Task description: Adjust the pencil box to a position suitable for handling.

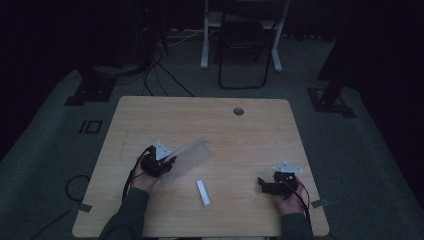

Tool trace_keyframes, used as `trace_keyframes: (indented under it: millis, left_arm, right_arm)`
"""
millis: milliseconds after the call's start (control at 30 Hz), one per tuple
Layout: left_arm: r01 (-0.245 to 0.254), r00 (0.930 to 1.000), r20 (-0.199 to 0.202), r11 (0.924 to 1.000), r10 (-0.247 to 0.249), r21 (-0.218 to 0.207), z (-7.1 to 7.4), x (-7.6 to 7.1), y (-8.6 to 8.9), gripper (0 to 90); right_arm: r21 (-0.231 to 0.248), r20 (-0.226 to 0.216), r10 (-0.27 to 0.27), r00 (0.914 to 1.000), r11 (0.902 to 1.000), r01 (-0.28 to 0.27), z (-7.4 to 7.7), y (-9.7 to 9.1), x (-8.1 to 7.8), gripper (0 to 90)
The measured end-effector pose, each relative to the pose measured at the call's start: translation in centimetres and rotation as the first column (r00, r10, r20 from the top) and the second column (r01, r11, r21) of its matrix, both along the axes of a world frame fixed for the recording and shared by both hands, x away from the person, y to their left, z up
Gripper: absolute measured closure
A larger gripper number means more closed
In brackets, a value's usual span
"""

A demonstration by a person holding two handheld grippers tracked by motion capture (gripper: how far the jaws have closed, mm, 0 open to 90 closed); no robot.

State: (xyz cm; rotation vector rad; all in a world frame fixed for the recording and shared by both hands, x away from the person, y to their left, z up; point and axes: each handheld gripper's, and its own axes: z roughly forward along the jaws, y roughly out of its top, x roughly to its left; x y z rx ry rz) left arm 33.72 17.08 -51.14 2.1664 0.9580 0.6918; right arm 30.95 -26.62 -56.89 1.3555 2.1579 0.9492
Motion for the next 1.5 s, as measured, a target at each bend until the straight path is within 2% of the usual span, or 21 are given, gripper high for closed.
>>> trace_keyframes:
  millis: [100,200,500,633,833,1233,1500]
  left_arm:
    - [0.013,0.9999,0.002,0.9999,-0.013,0.0,0.1,-0.1,-0.1,76.9]
    - [0.034,0.9994,0.01,0.9994,-0.034,0.011,0.1,-0.2,-0.3,79.5]
    - [0.104,0.9942,0.022,0.9939,-0.105,0.035,0.2,-1.0,-1.1,81.5]
    - [0.075,0.9965,0.031,0.9957,-0.077,0.054,0.1,-0.8,-1.0,75.3]
    - [0.057,0.9977,0.035,0.9976,-0.059,0.04,0.3,-0.8,-0.6,73.6]
    - [0.077,0.9961,0.04,0.9964,-0.078,0.035,0.4,-1.1,-1.0,72.0]
    - [0.091,0.9947,0.045,0.9957,-0.092,0.016,0.7,-1.4,-1.0,68.4]
  right_arm:
    - [0.0,0.0,0.0,1.0,1.0,0.0,0.0,0.0,0.0,13.6]
    - [0.0,0.0,0.0,1.0,1.0,0.0,0.0,0.0,0.0,13.7]
    - [0.0,0.0,0.0,1.0,1.0,0.0,0.0,0.0,0.0,13.7]
    - [0.0,0.0,0.0,1.0,1.0,0.0,0.0,0.0,0.0,13.7]
    - [-0.001,0.0,0.001,1.0,1.0,-0.001,0.0,0.0,0.0,13.6]
    - [0.0,0.0,0.001,1.0,1.0,-0.001,0.0,0.0,0.0,13.7]
    - [0.0,0.0,0.001,1.0,1.0,-0.001,0.0,0.0,0.0,13.7]
